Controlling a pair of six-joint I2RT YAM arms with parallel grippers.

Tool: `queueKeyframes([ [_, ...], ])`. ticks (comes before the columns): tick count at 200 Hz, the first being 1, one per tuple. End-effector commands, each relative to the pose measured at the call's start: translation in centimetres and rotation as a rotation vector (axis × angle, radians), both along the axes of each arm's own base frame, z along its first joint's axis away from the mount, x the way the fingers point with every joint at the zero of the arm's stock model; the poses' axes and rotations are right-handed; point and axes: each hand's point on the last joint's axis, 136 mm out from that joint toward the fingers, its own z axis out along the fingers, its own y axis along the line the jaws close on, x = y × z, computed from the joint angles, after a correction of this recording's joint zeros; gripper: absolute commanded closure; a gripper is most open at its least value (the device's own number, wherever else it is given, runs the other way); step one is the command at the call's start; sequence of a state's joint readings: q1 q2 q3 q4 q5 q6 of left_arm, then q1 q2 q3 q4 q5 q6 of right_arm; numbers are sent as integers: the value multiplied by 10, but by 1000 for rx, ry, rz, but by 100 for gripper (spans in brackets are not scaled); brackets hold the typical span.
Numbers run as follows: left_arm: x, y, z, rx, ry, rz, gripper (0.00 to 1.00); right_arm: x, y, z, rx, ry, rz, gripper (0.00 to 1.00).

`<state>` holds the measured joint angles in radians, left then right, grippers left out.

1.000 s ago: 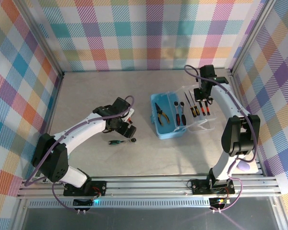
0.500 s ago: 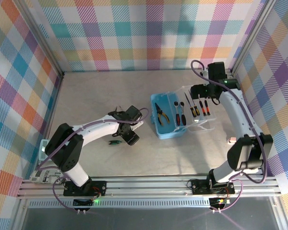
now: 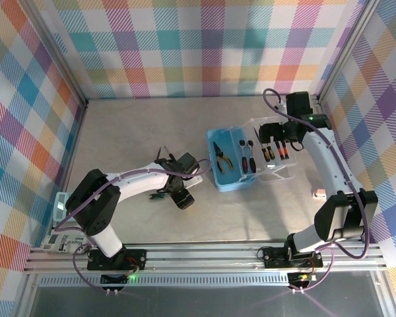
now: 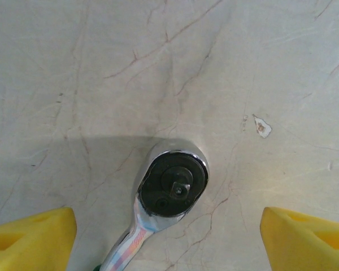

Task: Pack the tool kit

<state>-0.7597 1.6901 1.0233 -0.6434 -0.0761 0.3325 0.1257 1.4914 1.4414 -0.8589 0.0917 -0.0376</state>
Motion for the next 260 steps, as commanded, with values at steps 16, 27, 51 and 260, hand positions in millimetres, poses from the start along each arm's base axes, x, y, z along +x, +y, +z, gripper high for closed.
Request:
queueKeyframes([
  [16, 2, 3, -22, 72, 27, -8, 18, -6, 5, 4, 25, 3, 7, 1],
  [27, 4, 3, -26, 84, 32, -2, 20, -6, 5, 5, 26, 3, 5, 1],
  [51, 11, 1, -32, 104, 31, 16, 23, -8, 5, 6, 27, 2, 7, 1],
  [260, 66, -5, 33, -5, 15, 262, 100, -29, 10, 25, 72, -35, 33, 1],
])
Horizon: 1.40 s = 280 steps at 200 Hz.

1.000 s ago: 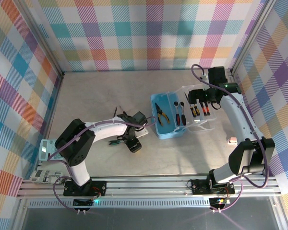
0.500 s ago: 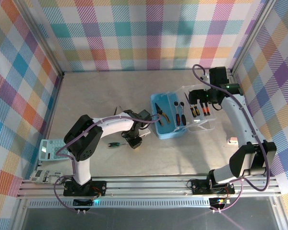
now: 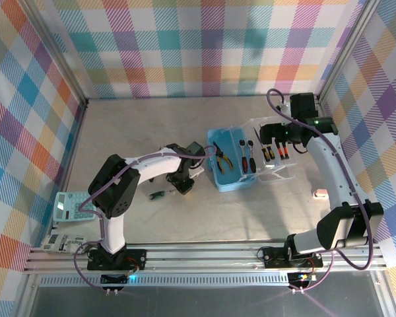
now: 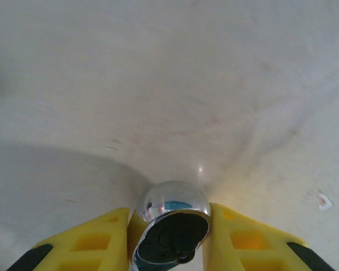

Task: Pack the tool kit

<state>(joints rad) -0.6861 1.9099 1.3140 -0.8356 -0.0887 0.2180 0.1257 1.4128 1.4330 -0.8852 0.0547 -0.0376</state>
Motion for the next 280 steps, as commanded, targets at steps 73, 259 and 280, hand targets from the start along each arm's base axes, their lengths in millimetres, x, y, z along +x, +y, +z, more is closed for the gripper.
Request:
queueKeyframes([
  [73, 44, -17, 149, -540, -130, 288, 100, -31, 31, 13, 159, -13, 105, 0],
  [259, 42, -83, 292, -1464, 26, 315, 100, -74, 223, 7, 423, -61, 692, 11],
  [280, 41, -83, 300, -1491, 24, 303, 100, -67, 230, 1, 415, -57, 687, 15],
])
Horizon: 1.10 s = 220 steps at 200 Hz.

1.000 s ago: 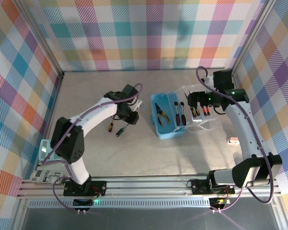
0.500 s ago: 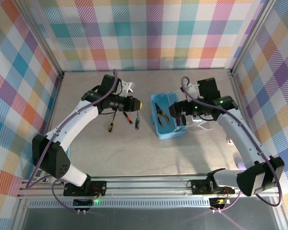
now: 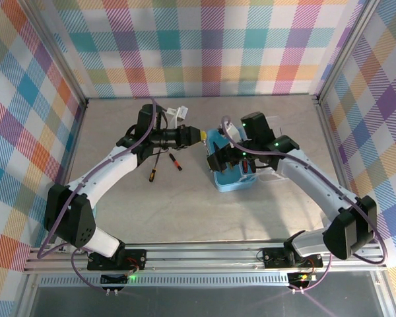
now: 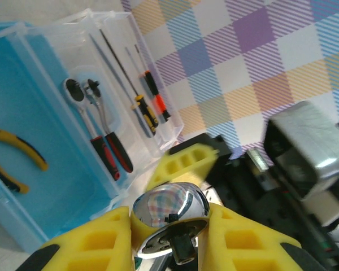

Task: Pack the tool kit

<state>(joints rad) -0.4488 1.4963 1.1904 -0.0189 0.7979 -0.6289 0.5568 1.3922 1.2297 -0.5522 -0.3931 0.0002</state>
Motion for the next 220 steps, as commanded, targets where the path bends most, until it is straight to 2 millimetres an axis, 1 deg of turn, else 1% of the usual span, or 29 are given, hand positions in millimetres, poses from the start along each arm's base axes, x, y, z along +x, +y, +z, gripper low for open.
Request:
queueKeyframes([
  [1, -7, 0, 47, -120, -102, -34, 100, 13, 13, 9, 31, -40, -6, 15],
  [20, -8, 0, 49, -129, -110, -37, 100, 15, 21, 7, 47, -29, 9, 19],
  [42, -8, -1, 47, -136, -109, -38, 100, 16, 28, 6, 50, -22, 19, 30],
  [58, -9, -1, 45, -140, -104, -37, 100, 15, 29, 8, 52, -27, 18, 46],
  [78, -8, 0, 37, -122, -94, -34, 100, 16, 25, 11, 45, -41, 1, 71],
  [98, -6, 1, 26, -80, -77, -29, 100, 17, 19, 14, 23, -45, -30, 96],
  [102, -6, 1, 22, -65, -73, -29, 96, 17, 18, 14, 16, -43, -35, 100],
  [107, -6, 2, 18, -42, -70, -24, 88, 17, 16, 15, 8, -41, -42, 100],
  [119, -3, 8, 8, 27, -64, -4, 63, 18, 9, 13, -20, -34, -71, 100],
  [121, -2, 9, 7, 41, -65, 1, 57, 18, 8, 13, -25, -32, -76, 100],
  [122, -1, 10, 9, 42, -74, 6, 55, 18, 7, 13, -27, -32, -77, 100],
  [126, 0, 13, 6, 71, -75, 16, 48, 18, 5, 12, -38, -28, -87, 100],
  [132, 2, 19, 1, 112, -72, 34, 39, 19, 0, 11, -55, -24, -103, 100],
  [140, 5, 28, -4, 162, -74, 62, 32, 21, -9, 8, -80, -19, -132, 100],
  [157, 10, 54, -17, 276, -59, 138, 22, 28, -30, 2, -120, -7, -199, 100],
  [169, 13, 70, -27, 345, -53, 188, 12, 34, -46, -3, -149, -3, -251, 100],
  [178, 14, 78, -34, 379, -44, 208, 9, 41, -58, -7, -172, -4, -296, 100],
  [192, 12, 87, -48, 439, -20, 228, 0, 50, -73, -15, -211, -4, -358, 100],
  [205, 11, 96, -62, 498, 7, 248, 0, 59, -82, -25, -254, -1, -402, 100],
  [220, 10, 114, -80, 603, 35, 298, 0, 68, -88, -37, -303, 7, -432, 100],
])
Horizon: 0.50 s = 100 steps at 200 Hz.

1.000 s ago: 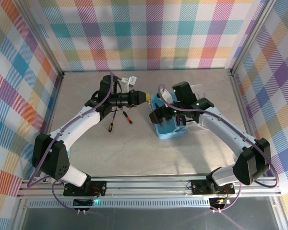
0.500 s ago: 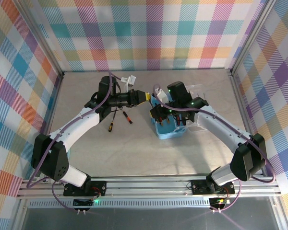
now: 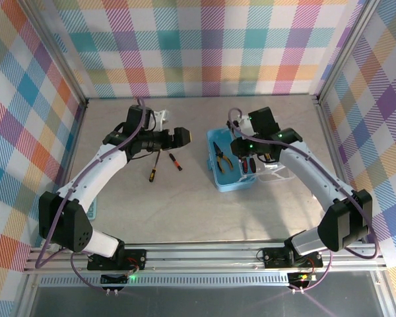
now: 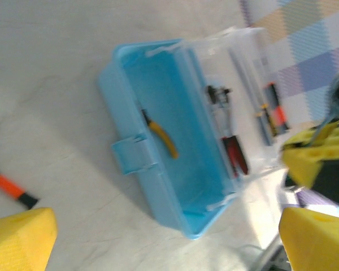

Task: Pack the tool kit

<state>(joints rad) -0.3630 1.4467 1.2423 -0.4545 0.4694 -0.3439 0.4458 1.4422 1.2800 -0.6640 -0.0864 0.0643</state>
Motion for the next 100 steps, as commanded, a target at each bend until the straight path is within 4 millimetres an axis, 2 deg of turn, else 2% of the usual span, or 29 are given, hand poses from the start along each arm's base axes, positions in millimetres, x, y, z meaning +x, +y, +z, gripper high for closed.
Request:
queueKeyframes([
  [1, -9, 35, -29, 199, 46, 75, 0, 15, -13, -10, -77, -11, -75, 100],
  [19, -13, 62, -50, 356, 86, 143, 0, 25, -16, -20, -105, -4, -100, 100],
  [35, -18, 78, -62, 443, 107, 162, 0, 32, -16, -31, -121, 6, -113, 100],
  [59, -23, 82, -68, 474, 118, 153, 0, 41, -17, -45, -140, 20, -132, 100],
  [100, -22, 78, -69, 455, 116, 144, 0, 51, -18, -63, -143, 46, -178, 100],
])
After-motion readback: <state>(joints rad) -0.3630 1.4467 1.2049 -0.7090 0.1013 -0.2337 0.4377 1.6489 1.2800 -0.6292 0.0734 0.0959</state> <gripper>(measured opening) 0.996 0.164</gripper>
